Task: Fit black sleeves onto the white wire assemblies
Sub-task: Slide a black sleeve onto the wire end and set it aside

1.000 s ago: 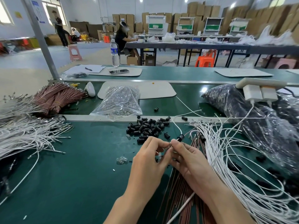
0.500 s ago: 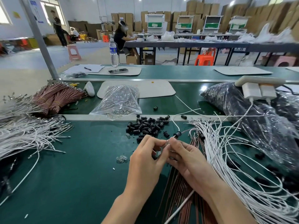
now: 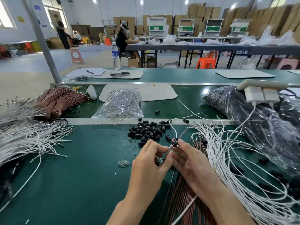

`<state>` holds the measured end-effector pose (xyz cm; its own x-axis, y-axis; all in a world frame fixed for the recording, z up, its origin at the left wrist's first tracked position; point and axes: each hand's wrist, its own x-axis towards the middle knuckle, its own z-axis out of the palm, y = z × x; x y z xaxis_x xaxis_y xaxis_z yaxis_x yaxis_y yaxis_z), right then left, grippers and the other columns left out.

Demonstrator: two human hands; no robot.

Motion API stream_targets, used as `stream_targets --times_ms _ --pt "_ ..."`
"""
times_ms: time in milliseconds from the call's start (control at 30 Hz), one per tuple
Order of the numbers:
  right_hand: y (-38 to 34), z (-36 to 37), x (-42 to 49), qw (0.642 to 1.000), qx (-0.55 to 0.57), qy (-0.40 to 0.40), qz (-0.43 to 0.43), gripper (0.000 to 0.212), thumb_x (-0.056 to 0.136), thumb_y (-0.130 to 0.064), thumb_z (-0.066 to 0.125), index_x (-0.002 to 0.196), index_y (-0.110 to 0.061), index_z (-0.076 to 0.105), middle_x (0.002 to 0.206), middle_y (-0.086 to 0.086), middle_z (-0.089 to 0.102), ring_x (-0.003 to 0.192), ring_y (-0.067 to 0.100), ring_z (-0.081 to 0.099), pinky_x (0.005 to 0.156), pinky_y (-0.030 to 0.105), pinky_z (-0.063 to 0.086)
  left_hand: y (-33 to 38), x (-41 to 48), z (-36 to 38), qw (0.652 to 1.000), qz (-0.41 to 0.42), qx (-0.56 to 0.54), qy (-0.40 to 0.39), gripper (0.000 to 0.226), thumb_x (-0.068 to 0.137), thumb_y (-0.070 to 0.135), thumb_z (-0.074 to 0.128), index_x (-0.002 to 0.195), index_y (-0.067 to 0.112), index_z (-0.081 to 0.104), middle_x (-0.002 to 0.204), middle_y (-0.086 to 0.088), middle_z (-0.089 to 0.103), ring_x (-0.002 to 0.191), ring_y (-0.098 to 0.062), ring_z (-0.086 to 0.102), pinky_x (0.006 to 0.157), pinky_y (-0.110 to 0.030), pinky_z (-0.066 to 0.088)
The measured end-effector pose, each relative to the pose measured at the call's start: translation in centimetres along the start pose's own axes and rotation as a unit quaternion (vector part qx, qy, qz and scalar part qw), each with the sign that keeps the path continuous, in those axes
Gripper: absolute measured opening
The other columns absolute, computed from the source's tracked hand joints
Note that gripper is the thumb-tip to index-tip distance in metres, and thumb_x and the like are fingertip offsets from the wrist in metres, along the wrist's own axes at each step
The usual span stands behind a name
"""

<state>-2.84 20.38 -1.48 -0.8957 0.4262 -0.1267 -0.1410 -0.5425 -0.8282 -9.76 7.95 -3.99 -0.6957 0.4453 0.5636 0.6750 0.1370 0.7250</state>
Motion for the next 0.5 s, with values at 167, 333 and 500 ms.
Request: stream_targets --times_ms 167,333,500 --pt "0.28 0.13 -0.02 0.999 -0.033 -0.015 -0.002 0.015 0.091 -0.021 0.064 0.094 -0.007 0.069 0.088 0.013 0.072 0.078 0.019 0.069 0.069 0.028 0.059 -0.04 0.03 -0.12 1.000 -0.015 -0.009 0.005 0.011 0.092 0.032 0.070 0.090 0.033 0.060 0.092 0.013 0.060 0.078 -0.015 0.062 0.060 -0.030 0.052" --pt "0.51 -0.16 0.09 0.998 -0.064 0.012 -0.014 0.014 0.091 -0.021 0.065 0.094 -0.008 0.068 0.090 0.015 0.072 0.075 0.018 0.069 0.061 0.024 0.057 0.06 0.01 -0.17 1.000 -0.023 0.007 -0.001 0.012 0.092 0.037 0.067 0.099 0.027 0.067 0.095 0.019 0.063 0.084 -0.008 0.065 0.068 -0.027 0.054" --pt "0.50 -0.07 0.14 0.997 -0.063 0.035 -0.034 0.023 0.079 -0.041 0.072 0.080 -0.019 0.079 0.084 0.011 0.073 0.073 0.018 0.070 0.060 0.023 0.056 0.11 0.18 -0.11 0.999 -0.017 0.034 0.006 0.010 0.091 0.026 0.072 0.100 0.022 0.071 0.094 0.020 0.063 0.086 -0.003 0.064 0.069 -0.027 0.053"
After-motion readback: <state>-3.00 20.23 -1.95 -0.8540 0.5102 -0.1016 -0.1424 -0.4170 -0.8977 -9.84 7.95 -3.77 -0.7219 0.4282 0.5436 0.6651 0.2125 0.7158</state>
